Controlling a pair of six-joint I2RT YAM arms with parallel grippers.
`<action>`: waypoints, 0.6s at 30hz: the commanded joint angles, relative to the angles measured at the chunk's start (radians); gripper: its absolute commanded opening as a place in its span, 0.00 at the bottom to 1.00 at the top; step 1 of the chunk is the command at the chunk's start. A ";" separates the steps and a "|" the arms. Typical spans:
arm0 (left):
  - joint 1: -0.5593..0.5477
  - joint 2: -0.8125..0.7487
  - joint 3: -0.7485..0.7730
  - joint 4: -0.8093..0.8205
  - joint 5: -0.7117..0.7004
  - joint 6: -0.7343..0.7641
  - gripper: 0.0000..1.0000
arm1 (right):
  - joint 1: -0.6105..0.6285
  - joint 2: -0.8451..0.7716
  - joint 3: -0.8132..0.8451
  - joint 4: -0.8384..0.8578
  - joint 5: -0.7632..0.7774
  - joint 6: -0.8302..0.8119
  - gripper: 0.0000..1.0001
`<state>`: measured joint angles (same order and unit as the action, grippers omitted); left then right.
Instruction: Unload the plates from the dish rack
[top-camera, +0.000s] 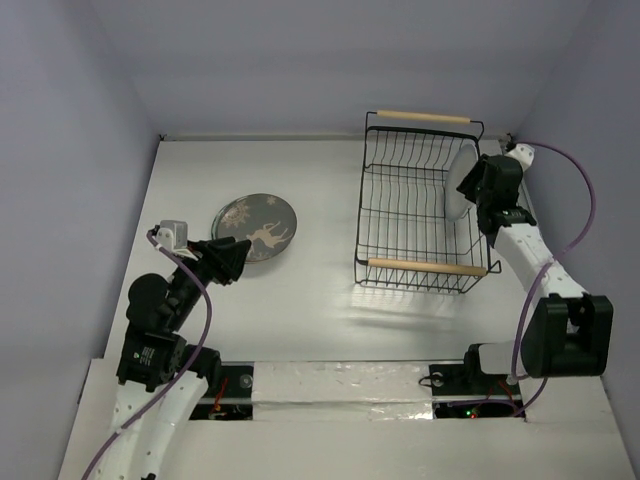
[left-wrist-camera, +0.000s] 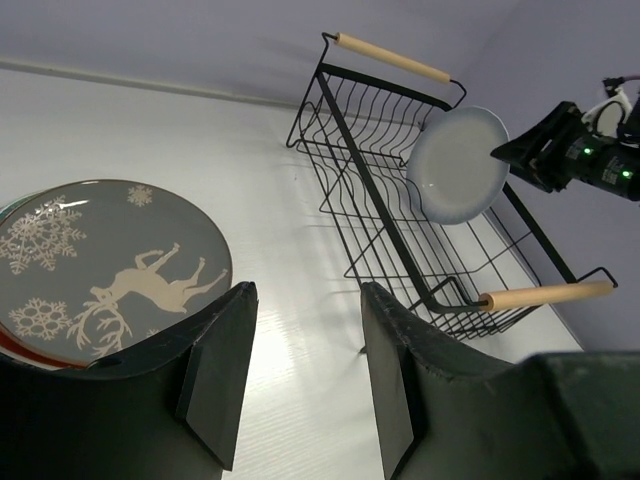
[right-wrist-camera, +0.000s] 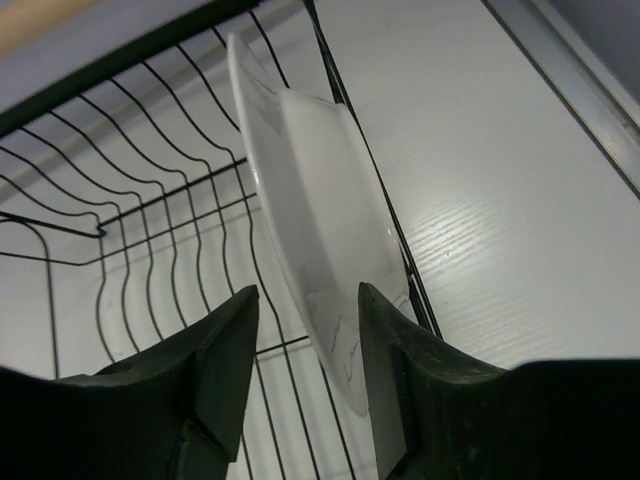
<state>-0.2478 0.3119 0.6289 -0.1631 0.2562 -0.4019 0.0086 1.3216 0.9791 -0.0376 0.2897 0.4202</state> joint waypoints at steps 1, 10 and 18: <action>-0.015 -0.010 0.002 0.025 -0.012 0.005 0.43 | -0.007 0.043 0.079 0.038 0.028 -0.040 0.49; -0.024 -0.022 0.005 0.023 -0.015 0.005 0.43 | -0.007 0.137 0.122 -0.038 0.051 -0.069 0.11; -0.024 -0.022 0.002 0.025 -0.014 0.005 0.43 | -0.007 0.022 0.131 -0.079 0.088 -0.100 0.00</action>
<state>-0.2676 0.2974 0.6289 -0.1699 0.2462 -0.4019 0.0078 1.4261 1.0698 -0.1162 0.3462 0.3126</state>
